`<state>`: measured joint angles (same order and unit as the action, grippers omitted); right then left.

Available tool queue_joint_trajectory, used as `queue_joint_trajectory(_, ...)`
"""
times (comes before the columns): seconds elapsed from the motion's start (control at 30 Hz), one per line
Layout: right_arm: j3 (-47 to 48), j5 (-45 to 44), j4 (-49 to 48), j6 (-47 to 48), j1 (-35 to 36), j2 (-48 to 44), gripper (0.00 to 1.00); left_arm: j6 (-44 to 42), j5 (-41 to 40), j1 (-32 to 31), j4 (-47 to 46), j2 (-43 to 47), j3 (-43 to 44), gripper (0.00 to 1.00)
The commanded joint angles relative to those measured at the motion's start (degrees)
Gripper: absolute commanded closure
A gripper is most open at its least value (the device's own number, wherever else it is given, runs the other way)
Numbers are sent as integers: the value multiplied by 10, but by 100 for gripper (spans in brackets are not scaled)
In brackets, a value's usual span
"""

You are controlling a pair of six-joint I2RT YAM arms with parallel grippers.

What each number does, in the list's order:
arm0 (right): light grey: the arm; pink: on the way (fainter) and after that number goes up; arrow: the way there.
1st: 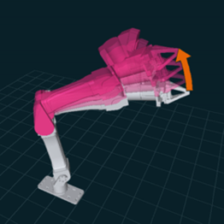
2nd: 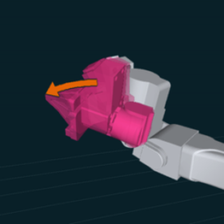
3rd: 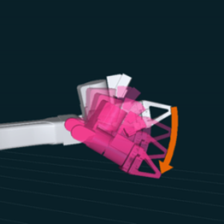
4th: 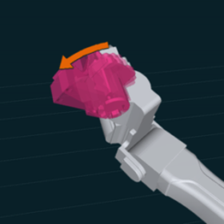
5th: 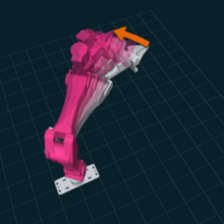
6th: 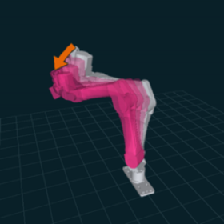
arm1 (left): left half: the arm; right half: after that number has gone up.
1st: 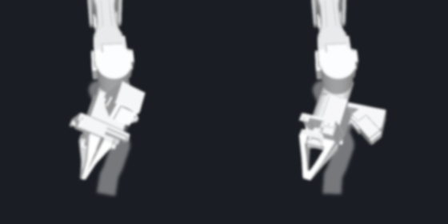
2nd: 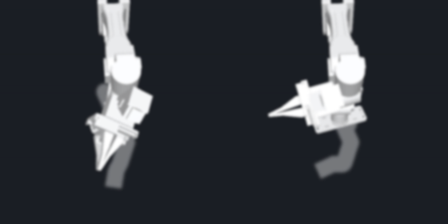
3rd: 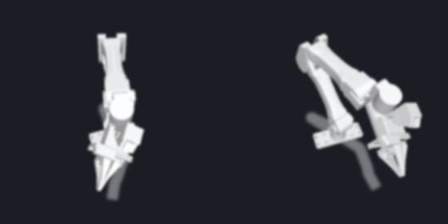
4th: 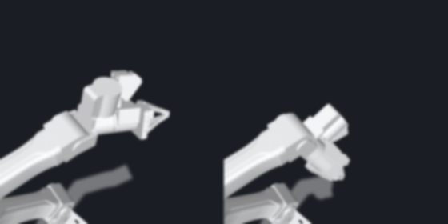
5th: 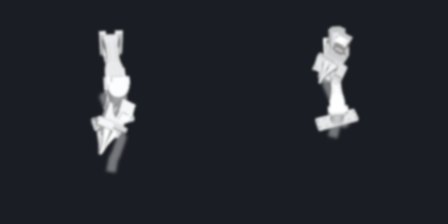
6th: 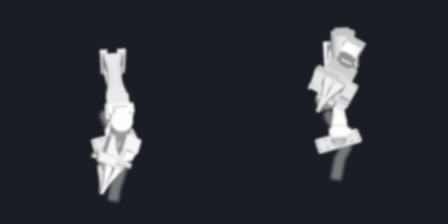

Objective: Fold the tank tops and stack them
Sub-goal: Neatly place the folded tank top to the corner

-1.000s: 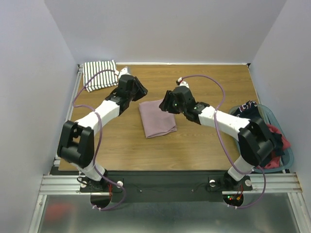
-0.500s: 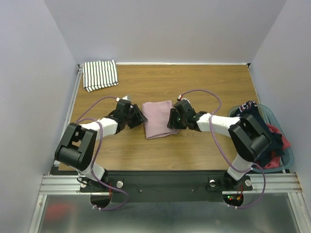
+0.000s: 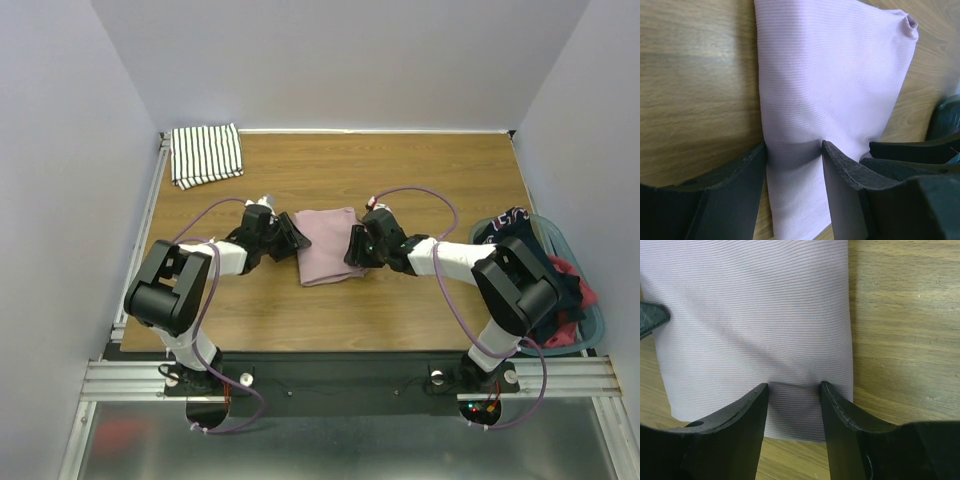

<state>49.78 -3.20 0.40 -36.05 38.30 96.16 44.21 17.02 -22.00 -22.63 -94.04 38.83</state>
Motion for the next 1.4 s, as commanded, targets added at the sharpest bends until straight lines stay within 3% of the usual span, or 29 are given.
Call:
queue_joint_trajectory(0.0,-18,11,13,14,-2,14,48,-3,-19,1,23,-36,2,40)
queue_joint_trajectory(0.3,-21,21,8,17,-5,4,47,4,-51,-4,33,-67,-4,44)
queue_joint_trajectory(0.4,-20,28,8,19,-5,4,45,-6,-65,-5,50,-69,14,66)
queue_joint_trajectory(0.43,-18,27,9,20,-5,4,43,-17,-79,-6,69,-69,24,80)
queue_joint_trajectory(0.5,-6,29,10,24,-5,3,39,-29,-94,-7,104,-75,61,100)
queue_joint_trajectory(0.67,29,29,19,33,-6,-25,23,-85,-210,-8,188,-85,168,100)
queue_joint_trajectory(0.97,76,4,79,49,-7,-105,18,-179,-429,15,341,-202,446,100)
queue_joint_trajectory(1.13,47,14,83,54,-6,-149,17,-235,-494,43,384,-311,629,100)
queue_joint_trajectory(1.23,35,13,85,60,-6,-159,18,-251,-509,55,401,-356,708,100)
queue_joint_trajectory(1.37,22,25,84,62,-6,-168,17,-285,-520,69,431,-445,878,100)
